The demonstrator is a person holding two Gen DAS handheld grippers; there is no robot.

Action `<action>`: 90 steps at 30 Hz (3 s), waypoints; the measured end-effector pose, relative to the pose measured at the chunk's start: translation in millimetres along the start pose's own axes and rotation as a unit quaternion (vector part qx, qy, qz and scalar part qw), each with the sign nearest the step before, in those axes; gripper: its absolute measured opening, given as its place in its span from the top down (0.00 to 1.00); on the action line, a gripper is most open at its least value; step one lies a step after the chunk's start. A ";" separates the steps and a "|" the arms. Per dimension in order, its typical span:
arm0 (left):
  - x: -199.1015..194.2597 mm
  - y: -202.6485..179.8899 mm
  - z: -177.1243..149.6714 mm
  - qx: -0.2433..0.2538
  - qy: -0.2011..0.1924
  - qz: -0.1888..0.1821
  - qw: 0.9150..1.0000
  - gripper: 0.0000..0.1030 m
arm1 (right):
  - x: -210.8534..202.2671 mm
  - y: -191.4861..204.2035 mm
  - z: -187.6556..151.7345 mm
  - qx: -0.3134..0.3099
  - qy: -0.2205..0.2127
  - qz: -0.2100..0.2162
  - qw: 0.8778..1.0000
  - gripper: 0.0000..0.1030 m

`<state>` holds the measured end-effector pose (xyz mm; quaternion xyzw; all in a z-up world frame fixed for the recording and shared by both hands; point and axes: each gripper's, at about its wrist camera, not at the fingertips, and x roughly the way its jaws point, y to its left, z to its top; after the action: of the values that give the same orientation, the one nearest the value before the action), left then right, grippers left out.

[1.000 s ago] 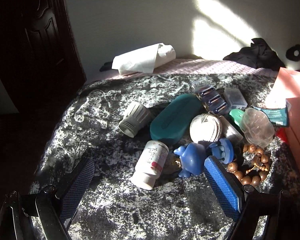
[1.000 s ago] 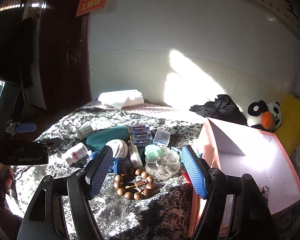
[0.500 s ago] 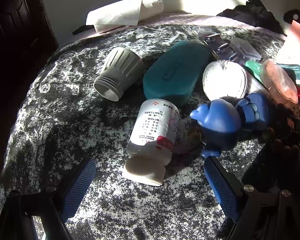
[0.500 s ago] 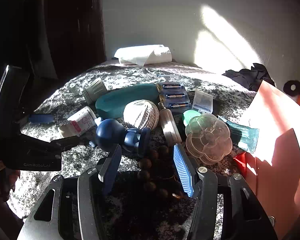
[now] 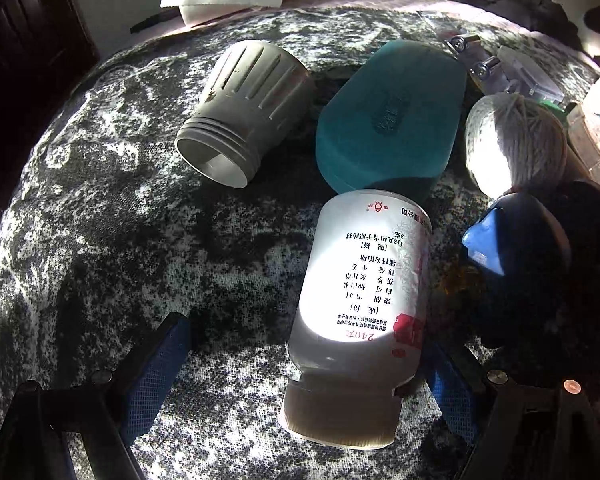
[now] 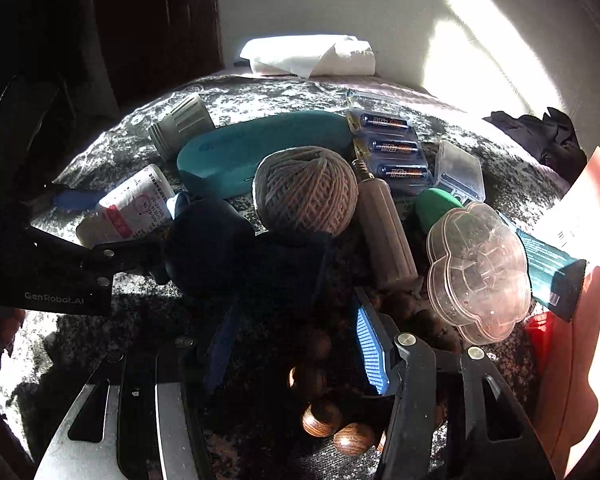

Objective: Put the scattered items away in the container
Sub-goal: 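Grasp the white medicine bottle with the left tool while the right grasps the blue figurine, then carry the bottle and figurine with both tools over the pink box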

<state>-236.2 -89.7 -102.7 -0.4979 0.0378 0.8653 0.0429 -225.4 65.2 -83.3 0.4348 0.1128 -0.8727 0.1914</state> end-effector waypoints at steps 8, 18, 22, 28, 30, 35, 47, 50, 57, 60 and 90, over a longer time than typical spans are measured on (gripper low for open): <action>7.9 2.0 10.0 0.000 -0.003 -0.001 1.000 0.10 | 20.5 4.6 11.0 -0.044 0.003 0.004 0.999 0.43; 5.7 1.1 10.7 -0.001 -0.003 -0.003 1.000 0.21 | 12.9 -11.4 10.4 0.000 0.019 0.028 0.999 0.88; 2.8 -1.9 12.1 -0.001 -0.004 0.001 1.000 0.36 | 2.7 -17.0 4.4 0.000 0.020 0.027 0.999 0.92; -2.9 -3.0 11.5 -0.010 -0.007 0.008 1.000 0.56 | -14.9 -8.5 -0.7 -0.009 0.009 0.025 1.000 0.93; -3.7 -1.1 10.7 -0.016 -0.008 0.005 1.000 0.56 | -20.2 -7.6 -2.3 -0.013 0.006 0.020 1.000 0.93; -6.0 -0.4 8.9 -0.023 -0.013 0.005 1.000 0.57 | -33.3 -10.8 -5.0 -0.006 -0.004 0.019 1.000 0.93; -45.4 -16.6 5.9 -0.022 -0.050 0.008 0.998 0.57 | -65.4 -15.9 -9.4 -0.005 -0.024 0.012 1.000 0.93; -62.7 -21.6 3.0 -0.026 -0.062 0.007 0.998 0.57 | -77.2 -13.8 -12.2 -0.008 -0.030 0.007 0.999 0.93; -113.7 -36.4 -5.7 -0.021 -0.096 0.010 0.995 0.57 | -121.7 -11.7 -21.0 -0.014 -0.052 -0.004 0.999 0.93; -136.9 -45.3 -10.4 -0.015 -0.111 0.012 0.994 0.57 | -148.7 -11.6 -26.2 -0.015 -0.068 -0.009 0.998 0.93; -270.3 -331.0 24.9 0.144 -0.227 -0.109 0.957 0.57 | -418.4 -181.9 -148.1 0.154 -0.220 -0.169 0.948 0.92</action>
<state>-85.2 231.9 136.0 -0.2784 0.0968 0.9308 0.2162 31.5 381.6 169.5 0.2304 0.0042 -0.9731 -0.0080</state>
